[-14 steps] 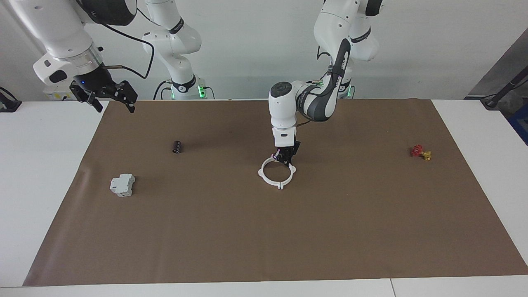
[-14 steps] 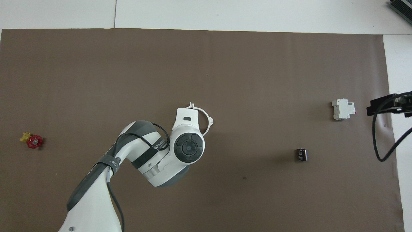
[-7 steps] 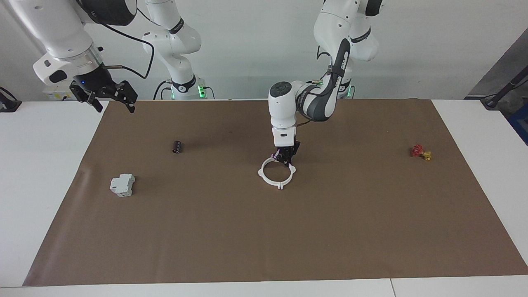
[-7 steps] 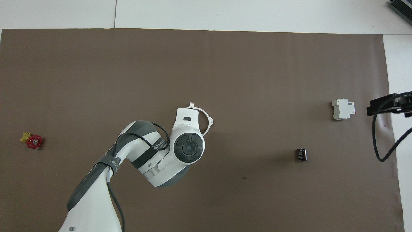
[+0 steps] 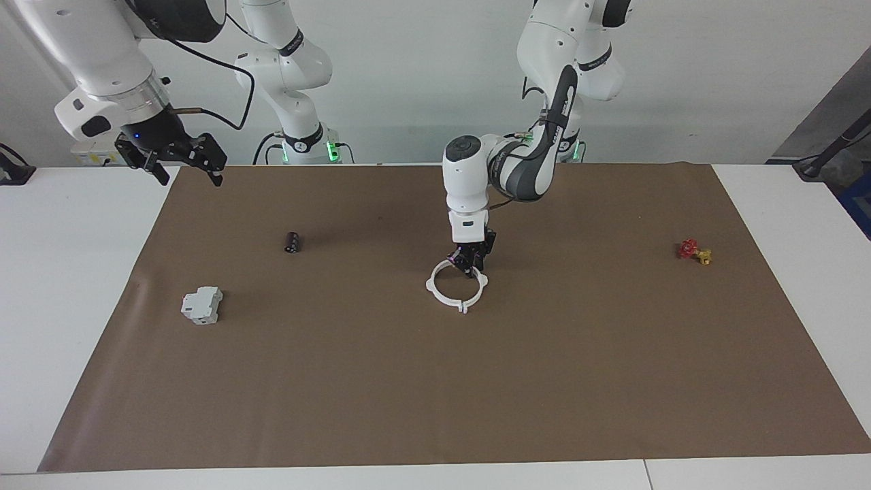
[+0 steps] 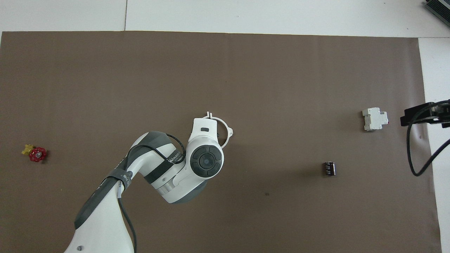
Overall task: Assemble drain pipe with both arms
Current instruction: 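Press the held half-ring down onto the placed half with the left gripper, then open the left gripper and withdraw it to the table edge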
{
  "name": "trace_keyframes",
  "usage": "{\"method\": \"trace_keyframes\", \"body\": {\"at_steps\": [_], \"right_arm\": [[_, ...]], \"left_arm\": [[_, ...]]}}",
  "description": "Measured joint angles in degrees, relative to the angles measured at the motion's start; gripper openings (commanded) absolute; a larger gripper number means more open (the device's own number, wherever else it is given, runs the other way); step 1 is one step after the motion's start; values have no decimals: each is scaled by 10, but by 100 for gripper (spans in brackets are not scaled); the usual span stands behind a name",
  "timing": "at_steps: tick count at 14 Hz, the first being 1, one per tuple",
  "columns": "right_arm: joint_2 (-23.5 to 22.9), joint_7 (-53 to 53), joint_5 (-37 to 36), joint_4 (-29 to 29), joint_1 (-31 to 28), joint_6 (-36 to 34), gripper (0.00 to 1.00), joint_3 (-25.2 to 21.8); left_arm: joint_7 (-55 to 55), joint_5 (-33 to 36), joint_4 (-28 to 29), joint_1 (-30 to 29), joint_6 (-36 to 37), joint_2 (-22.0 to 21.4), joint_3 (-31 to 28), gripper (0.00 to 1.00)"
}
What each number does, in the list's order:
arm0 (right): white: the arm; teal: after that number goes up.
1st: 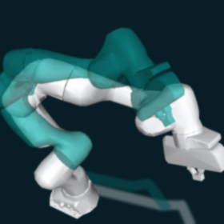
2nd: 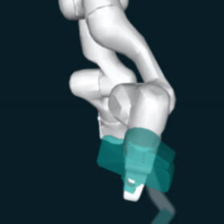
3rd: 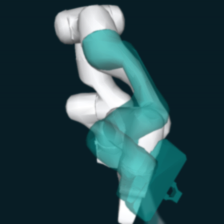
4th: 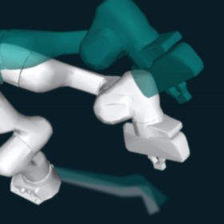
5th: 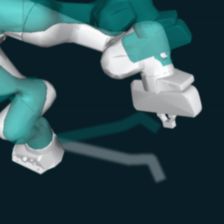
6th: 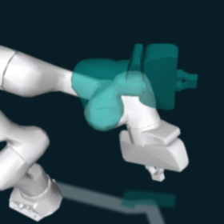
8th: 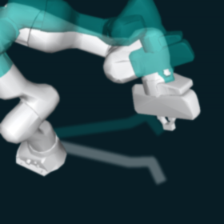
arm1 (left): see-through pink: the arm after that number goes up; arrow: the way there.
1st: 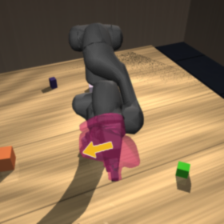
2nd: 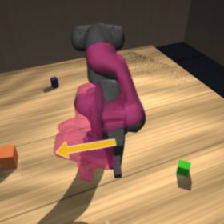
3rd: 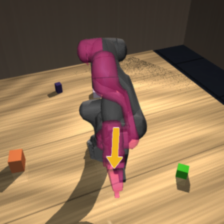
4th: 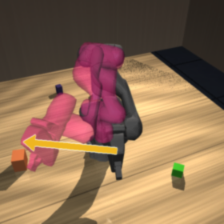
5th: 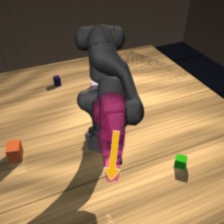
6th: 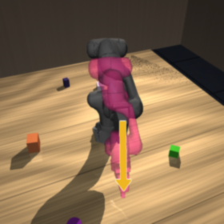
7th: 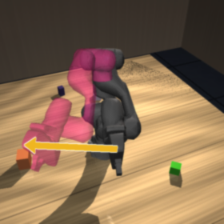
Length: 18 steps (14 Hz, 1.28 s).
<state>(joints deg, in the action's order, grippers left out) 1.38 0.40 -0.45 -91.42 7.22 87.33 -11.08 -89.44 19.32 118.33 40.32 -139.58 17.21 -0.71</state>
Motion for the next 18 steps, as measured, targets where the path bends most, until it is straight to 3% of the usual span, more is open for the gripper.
{"method": "trace_keyframes", "body": {"at_steps": [13,15,18], "right_arm": [[0,0,0,0,0,0,100,0],[0,0,0,0,0,0,100,0],[0,0,0,0,0,0,100,0]], "left_arm": [[20,5,-10,0,28,-3,-1,100],[45,5,-21,-2,60,-22,-3,100],[146,6,-34,-23,167,-92,-7,100]]}}
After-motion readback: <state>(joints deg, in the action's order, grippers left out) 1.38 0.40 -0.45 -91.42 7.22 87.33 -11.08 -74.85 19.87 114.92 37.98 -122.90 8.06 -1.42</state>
